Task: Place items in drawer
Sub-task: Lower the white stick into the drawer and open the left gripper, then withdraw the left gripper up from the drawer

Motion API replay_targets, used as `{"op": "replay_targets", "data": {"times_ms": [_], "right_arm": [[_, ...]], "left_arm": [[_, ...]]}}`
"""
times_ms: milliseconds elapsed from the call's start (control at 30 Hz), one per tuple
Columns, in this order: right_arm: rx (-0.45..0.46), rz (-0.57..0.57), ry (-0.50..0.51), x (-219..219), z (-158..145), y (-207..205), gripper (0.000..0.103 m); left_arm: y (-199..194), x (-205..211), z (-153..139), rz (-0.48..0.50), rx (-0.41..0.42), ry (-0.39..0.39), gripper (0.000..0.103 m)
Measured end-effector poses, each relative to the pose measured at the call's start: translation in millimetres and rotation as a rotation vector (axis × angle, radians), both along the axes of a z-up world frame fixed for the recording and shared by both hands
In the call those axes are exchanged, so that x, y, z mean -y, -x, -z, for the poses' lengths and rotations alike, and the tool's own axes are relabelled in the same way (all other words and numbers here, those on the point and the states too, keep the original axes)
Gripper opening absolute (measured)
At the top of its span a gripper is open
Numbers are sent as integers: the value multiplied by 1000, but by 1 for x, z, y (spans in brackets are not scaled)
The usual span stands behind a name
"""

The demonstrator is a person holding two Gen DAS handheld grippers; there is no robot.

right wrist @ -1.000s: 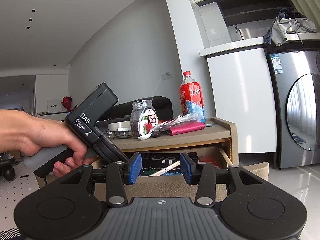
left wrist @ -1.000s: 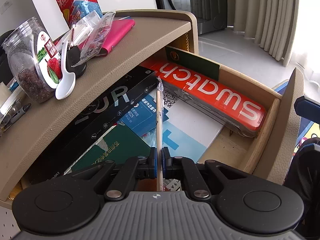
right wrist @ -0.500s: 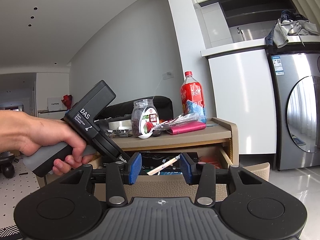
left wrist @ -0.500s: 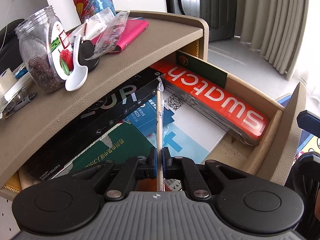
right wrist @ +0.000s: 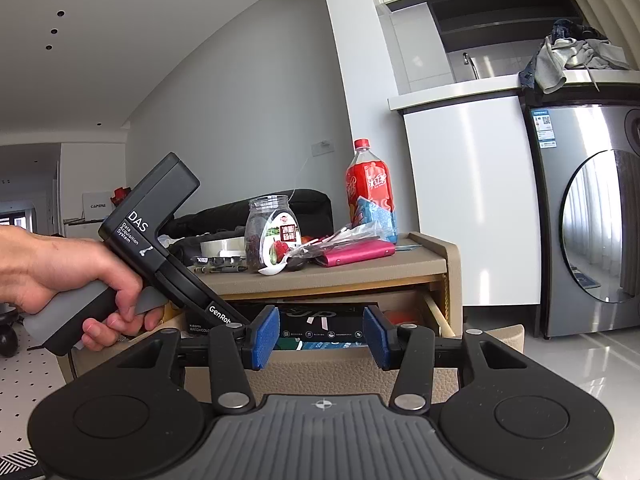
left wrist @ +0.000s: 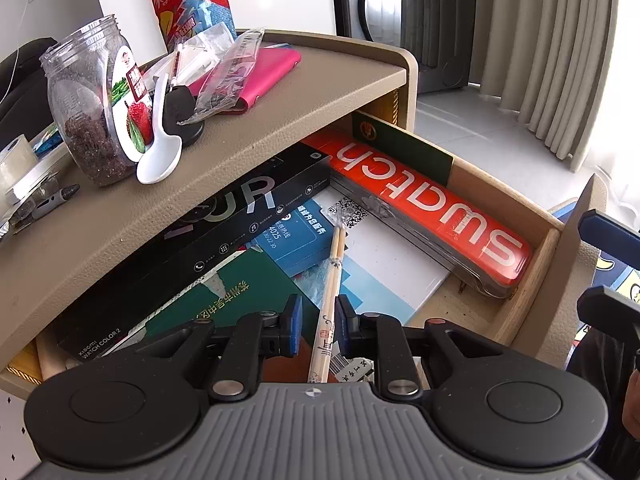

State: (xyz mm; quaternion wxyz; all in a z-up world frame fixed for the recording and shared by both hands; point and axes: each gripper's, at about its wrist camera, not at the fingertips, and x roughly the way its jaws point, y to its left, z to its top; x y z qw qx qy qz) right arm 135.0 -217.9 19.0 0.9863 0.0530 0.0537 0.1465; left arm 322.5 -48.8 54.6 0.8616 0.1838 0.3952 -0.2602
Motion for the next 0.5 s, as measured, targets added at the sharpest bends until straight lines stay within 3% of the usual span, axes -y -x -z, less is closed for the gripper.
{"op": "replay_targets", "data": {"times_ms": [233,500], "right_arm": [[-2,-8,8,-3,1,1,51],[4,-14,4,-2,-1,3,51]], "left_arm": [[15,-7,-9,-38,130,36,27],[57,-17,-20,-110,318,79,46]]}}
